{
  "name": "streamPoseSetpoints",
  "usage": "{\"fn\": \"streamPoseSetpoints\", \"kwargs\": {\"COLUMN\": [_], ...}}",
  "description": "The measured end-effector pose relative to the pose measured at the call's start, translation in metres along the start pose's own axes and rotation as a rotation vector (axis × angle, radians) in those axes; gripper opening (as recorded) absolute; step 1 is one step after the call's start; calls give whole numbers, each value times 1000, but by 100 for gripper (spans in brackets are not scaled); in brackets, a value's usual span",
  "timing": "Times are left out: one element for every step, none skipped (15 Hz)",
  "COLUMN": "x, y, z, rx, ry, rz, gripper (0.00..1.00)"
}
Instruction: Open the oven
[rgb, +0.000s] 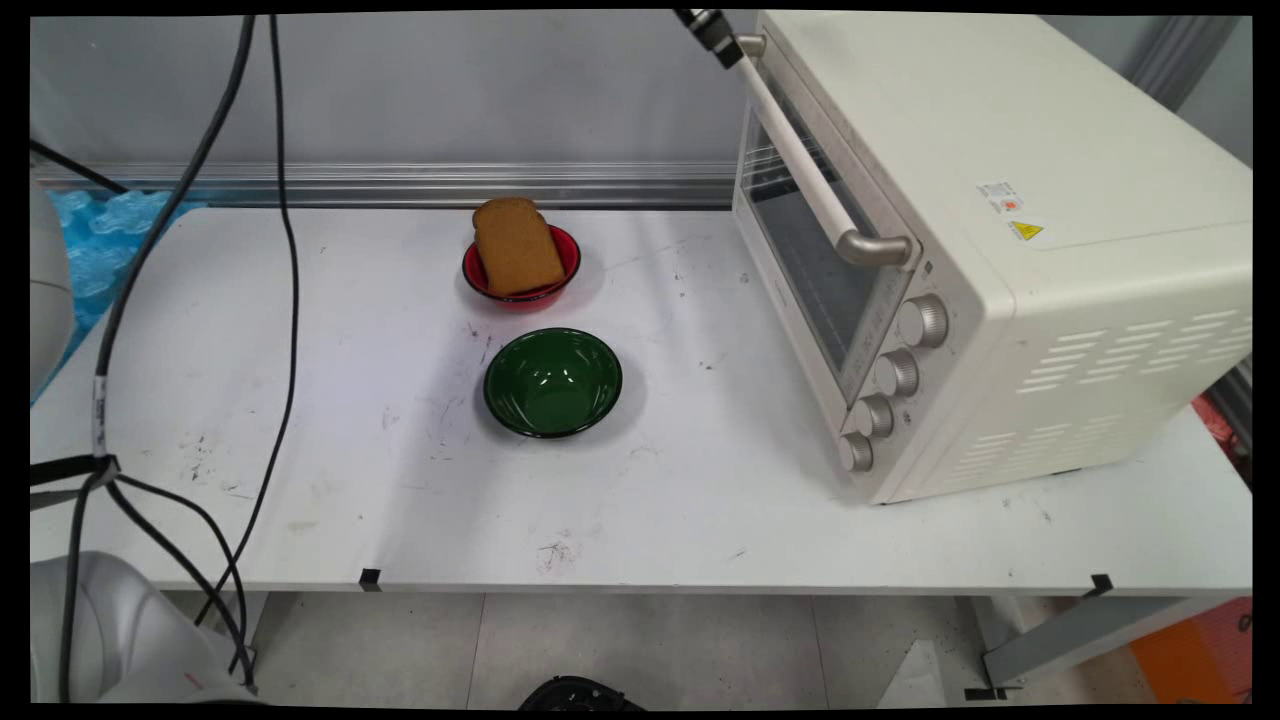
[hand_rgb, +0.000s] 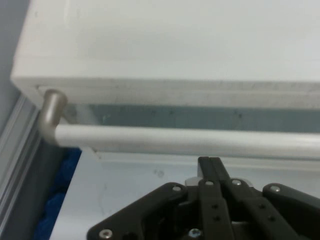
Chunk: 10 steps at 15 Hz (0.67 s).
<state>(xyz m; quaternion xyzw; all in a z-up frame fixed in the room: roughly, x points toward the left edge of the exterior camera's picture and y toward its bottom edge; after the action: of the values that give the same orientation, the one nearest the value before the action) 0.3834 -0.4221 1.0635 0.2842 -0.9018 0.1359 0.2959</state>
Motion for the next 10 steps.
{"fn": "streamPoseSetpoints", "kwargs": {"x": [3,6,8,10,13,15,16,17,19,20], "y": [0,1,1,1,2,2,3,3,4,4], "z": [2,4,6,8,11,13,17,19,23,26], "rx": [-4,-8,-11,-14,-17,-19,-21,-22,-24,-25], "ry": [5,10,15,18,23,27,31,34,37,40], "rz": [-5,-9,-14,-17,-23,-28,-36,-42,-51,-58], "gripper": [0,0,0,0,0,0,0,0,0,0]}}
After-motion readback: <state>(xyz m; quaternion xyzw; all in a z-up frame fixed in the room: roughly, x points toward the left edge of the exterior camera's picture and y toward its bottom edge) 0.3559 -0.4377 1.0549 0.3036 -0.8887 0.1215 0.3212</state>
